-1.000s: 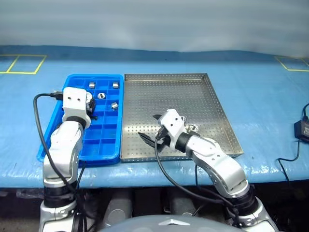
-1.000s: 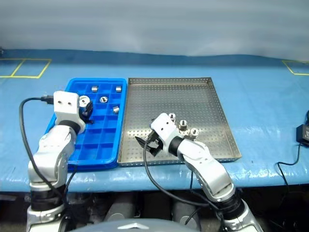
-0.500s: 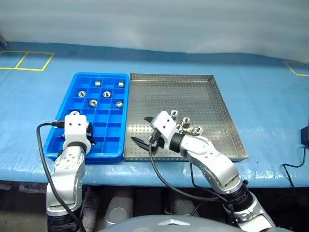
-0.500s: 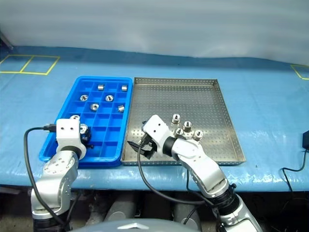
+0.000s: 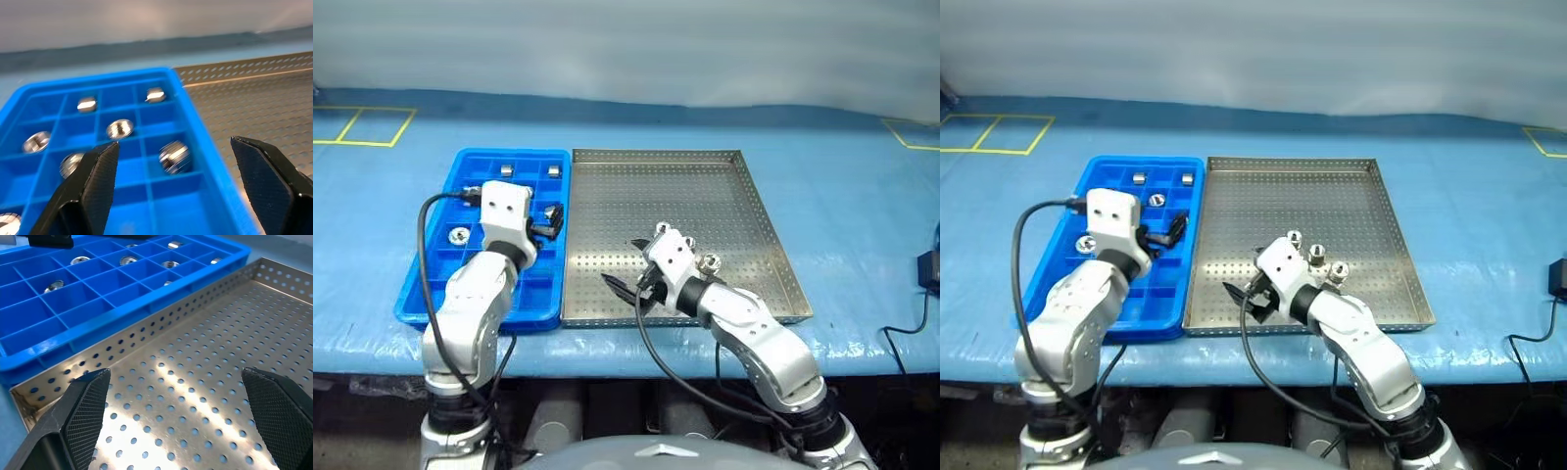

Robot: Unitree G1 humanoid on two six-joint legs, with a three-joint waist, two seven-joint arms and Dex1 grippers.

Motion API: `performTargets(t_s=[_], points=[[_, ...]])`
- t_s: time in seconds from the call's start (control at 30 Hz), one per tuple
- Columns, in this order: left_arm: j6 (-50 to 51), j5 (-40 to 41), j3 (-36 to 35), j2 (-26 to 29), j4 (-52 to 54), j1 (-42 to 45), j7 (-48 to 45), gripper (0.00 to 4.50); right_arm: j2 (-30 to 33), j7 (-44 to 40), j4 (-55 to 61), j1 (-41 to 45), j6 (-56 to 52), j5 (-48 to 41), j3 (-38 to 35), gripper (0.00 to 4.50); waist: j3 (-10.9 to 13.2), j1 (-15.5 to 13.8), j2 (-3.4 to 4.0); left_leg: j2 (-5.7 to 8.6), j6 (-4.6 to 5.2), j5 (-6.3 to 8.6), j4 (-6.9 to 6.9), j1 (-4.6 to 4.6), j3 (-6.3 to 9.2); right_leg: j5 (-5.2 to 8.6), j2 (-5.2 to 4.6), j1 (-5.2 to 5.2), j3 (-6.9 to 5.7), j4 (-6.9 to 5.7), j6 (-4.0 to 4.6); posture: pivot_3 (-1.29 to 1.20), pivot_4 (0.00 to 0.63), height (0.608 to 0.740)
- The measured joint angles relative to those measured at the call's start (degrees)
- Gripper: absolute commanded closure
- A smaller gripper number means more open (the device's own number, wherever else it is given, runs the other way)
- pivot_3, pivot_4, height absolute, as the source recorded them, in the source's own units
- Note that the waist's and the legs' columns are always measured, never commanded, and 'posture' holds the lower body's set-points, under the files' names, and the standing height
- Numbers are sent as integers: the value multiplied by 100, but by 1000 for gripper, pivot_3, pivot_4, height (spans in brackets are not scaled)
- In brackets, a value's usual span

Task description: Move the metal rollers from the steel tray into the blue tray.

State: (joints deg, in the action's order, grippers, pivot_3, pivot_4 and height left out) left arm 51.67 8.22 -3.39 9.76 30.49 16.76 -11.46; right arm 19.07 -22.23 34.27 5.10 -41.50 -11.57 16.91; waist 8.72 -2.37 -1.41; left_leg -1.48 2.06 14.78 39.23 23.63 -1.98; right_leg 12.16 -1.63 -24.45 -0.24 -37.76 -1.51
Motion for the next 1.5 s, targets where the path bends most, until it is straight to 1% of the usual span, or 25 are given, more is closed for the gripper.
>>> performTargets(t_s=[0.03,0.2,0.37,0.43,0.47,0.67,0.8,0.87,0.9,0.93,0.97,1.0,1.1,1.13,1.23,1.33,1.4,1.5], points=[[-18,77,15,7,-185,155,-100,481,24,37,41,-50,-31,0,-42,0,0,28,0,0,0,0,0,0,0,1,2,0,0,0,-1,-8,150,740],[-138,552,231,-188,-1755,1117,-758,481,98,269,353,-482,-169,11,-318,0,0,162,0,1,0,0,-1,1,-2,4,7,-1,4,0,-21,-82,150,740],[-620,567,674,-294,-3243,1856,-1203,481,100,501,624,-803,-284,47,-517,0,0,331,0,2,2,1,-2,0,-7,3,8,-3,13,1,-27,-112,150,740],[-838,539,786,-400,-3800,2082,-1287,481,94,567,703,-878,-289,55,-543,0,0,399,0,2,3,1,-2,-1,-10,2,10,-4,16,0,-44,-126,150,740],[-914,535,838,-448,-4051,2174,-1349,481,87,603,711,-891,-291,61,-550,0,0,420,0,2,3,1,-2,-2,-10,-5,11,-5,17,0,-57,-126,150,740],[-1587,103,1357,-554,-5499,2444,-1604,481,45,745,781,-965,-292,97,-556,0,0,519,0,0,3,1,-4,-2,-14,-4,15,-8,22,0,-60,-154,150,740],[-1914,-176,1550,-563,-5947,2484,-1605,481,40,770,789,-969,-292,98,-554,0,0,563,0,-1,4,2,-4,0,-16,-6,12,-9,24,1,-62,-156,150,740],[-2055,-296,1576,-564,-6064,2491,-1604,481,39,771,789,-963,-292,98,-553,0,0,574,0,-1,4,2,-3,0,-16,-6,11,-9,24,1,-63,-149,150,740],[-2151,-355,1589,-562,-6149,2498,-1606,857,39,771,789,-955,-292,98,-553,0,0,578,0,-1,4,2,-3,0,-16,-6,11,-9,24,0,-63,-147,150,740],[-2229,-404,1612,-559,-6221,2500,-1607,1076,39,771,789,-941,-292,99,-551,0,0,581,0,-1,4,2,-3,-1,-17,-6,11,-9,24,0,-64,-145,150,740],[-2264,-474,1638,-558,-6261,2500,-1608,1393,39,771,789,-928,-292,99,-548,0,0,581,0,-1,4,2,-3,0,-17,-7,11,-9,25,0,-64,-145,150,740],[-2299,-504,1641,-558,-6286,2499,-1609,1780,38,770,789,-916,-292,99,-545,0,0,580,0,-1,4,2,-3,0,-17,-7,11,-9,24,0,-65,-145,150,740],[-2378,-521,1546,-566,-6258,2470,-1578,2759,35,769,789,-879,-292,98,-521,0,0,581,0,-1,5,2,-3,0,-17,-8,11,-10,25,0,-65,-136,150,740],[-2391,-500,1492,-566,-6188,2425,-1544,2858,32,768,789,-872,-292,98,-510,0,0,581,0,-2,5,3,-4,0,-17,-7,10,-10,25,0,-65,-120,150,740],[-2447,-379,1187,-550,-5765,2191,-1329,2857,25,761,780,-840,-292,95,-490,0,0,580,0,-3,5,3,-5,1,-17,-11,9,-13,26,0,-61,-100,150,740],[-2438,-281,788,-506,-5117,1964,-941,2857,17,730,755,-753,-292,94,-416,0,0,579,0,-5,5,2,-5,0,-17,-20,9,-13,27,-2,-49,-100,150,740],[-2410,-277,445,-451,-4599,1809,-562,2857,-5,710,705,-653,-292,87,-355,0,0,569,1,-5,5,2,-5,-2,-17,-20,9,-10,26,-2,-49,-50,150,740],[-2259,-356,33,-264,-3517,1255,35,2857,-57,618,551,-353,-290,69,-243,0,0,576,2,-6,4,2,-7,-6,-19,-25,9,-11,31,-2,-43,-11,150,740]])
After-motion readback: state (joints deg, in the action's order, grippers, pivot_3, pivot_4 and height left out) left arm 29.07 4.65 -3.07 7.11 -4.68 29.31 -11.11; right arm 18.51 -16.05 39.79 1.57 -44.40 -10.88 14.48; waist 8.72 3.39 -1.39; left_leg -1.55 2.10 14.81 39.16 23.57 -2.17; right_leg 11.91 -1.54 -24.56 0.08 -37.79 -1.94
